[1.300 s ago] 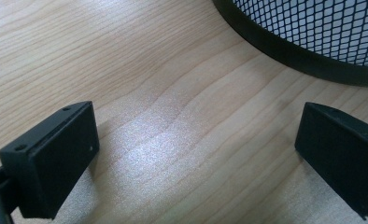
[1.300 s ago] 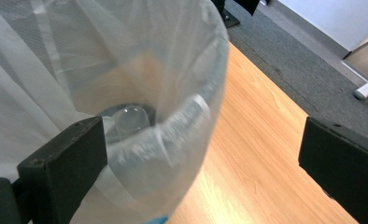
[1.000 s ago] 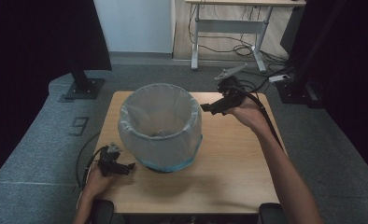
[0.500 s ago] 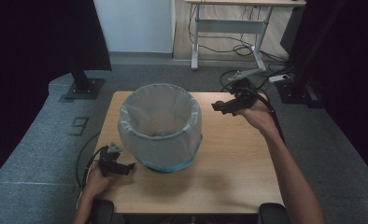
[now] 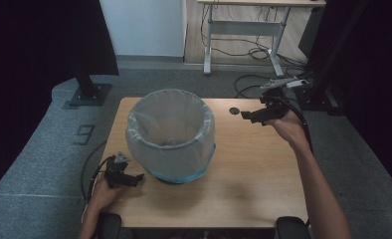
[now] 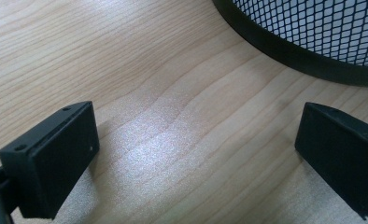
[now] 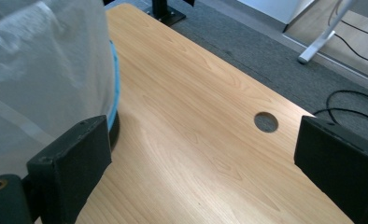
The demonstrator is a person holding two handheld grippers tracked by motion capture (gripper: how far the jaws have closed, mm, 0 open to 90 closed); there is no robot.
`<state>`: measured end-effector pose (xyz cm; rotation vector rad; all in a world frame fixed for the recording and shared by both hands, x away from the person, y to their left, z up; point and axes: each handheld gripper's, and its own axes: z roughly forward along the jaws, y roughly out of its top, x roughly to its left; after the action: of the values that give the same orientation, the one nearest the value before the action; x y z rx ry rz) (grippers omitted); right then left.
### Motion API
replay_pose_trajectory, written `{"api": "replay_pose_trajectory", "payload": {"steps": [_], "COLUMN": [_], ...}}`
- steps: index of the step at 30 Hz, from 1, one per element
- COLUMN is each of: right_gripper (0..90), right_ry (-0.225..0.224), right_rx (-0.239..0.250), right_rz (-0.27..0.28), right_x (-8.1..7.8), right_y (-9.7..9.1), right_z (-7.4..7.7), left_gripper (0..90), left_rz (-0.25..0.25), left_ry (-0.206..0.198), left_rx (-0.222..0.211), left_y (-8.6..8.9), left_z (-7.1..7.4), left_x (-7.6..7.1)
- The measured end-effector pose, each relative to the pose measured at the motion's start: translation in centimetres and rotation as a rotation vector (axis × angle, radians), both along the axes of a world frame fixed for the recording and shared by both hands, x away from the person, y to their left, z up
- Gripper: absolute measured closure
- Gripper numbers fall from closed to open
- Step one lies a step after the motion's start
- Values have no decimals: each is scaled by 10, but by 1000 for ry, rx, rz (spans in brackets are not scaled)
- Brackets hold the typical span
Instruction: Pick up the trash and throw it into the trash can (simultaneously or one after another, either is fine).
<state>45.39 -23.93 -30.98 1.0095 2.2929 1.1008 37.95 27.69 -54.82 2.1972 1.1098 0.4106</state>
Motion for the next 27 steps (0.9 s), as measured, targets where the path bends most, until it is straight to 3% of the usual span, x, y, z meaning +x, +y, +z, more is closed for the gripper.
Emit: {"api": "replay_pose_trajectory", "payload": {"steps": [18,27], "right_gripper": [43,45], "right_ry": [-4,-2], "right_rx": [-3,5], "right_rz": [-100,-122], "right_x": [-13,-18], "right_y": [-46,-60], "right_z": [-22,-35], "left_gripper": [0,0], "left_rz": [-1,2], "left_ry": [1,2], "left_rx": [1,1], "left_y": [0,0], "left_z": [0,0], "left_x": [0,0]}}
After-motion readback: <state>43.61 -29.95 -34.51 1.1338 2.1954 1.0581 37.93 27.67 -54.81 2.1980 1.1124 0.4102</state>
